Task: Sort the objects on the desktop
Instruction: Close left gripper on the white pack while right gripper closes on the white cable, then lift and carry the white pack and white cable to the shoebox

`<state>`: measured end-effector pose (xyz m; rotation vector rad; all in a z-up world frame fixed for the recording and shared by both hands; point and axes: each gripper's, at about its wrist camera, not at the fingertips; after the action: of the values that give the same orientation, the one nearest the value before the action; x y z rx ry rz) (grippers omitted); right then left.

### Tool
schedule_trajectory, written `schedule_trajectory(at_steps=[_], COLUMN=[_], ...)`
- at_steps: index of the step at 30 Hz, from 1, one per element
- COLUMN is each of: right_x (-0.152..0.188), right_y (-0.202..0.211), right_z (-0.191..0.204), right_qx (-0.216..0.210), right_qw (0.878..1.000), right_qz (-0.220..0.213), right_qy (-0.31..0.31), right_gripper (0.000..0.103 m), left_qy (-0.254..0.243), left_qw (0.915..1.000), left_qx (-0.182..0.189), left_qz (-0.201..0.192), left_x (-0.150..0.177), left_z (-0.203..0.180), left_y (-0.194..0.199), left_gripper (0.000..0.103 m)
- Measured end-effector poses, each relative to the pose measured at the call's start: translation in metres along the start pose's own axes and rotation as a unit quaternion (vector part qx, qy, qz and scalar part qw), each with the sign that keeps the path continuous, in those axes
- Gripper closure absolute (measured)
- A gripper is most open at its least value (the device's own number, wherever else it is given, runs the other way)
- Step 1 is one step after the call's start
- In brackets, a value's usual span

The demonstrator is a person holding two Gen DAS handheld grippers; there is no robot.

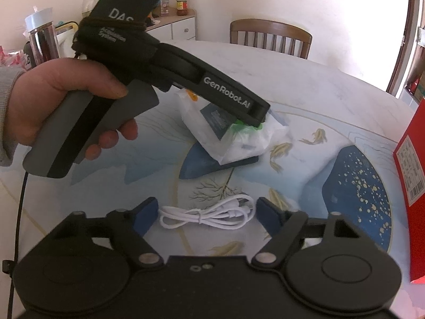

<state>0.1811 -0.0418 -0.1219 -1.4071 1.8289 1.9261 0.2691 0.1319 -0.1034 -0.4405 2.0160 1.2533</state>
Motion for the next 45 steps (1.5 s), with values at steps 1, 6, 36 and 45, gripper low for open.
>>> schedule_trajectory(at_steps=[1, 6, 36, 45], right_x=[0.000, -0.001, 0.014, 0.014], right_y=[0.000, 0.001, 0.069, 0.094], right_z=[0.000, 0.000, -0.062, -0.083], right_qx=[0.000, 0.002, 0.054, 0.069], right_qw=[1.000, 1.000, 0.998, 0.997], right_qz=[0.000, -0.001, -0.006, -0.014], right_qy=[0.000, 0.003, -0.024, -0.032], right_gripper=[0.025, 0.026, 0.027, 0.027], left_qy=[0.000, 0.011, 0.070, 0.104], left_qw=[1.0000, 0.9999, 0.9956, 0.9906], left_qx=[0.001, 0.013, 0.062, 0.089], left_qz=[0.000, 0.002, 0.007, -0.003], left_x=[0.000, 0.000, -0.002, -0.004], left_z=[-0.001, -0.002, -0.046, -0.062], left_y=[0.000, 0.001, 0.013, 0.033], left_gripper=[0.001, 0.010, 0.065, 0.067])
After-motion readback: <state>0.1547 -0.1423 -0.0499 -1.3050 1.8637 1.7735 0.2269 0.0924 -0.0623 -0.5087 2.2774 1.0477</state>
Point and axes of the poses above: each gripper's, at about its wrist camera, not at the fingertips, and y roughly against the way its jaws point, z to its left, x to its underside, and after that the axes turned 15 degrees about x, right-handed
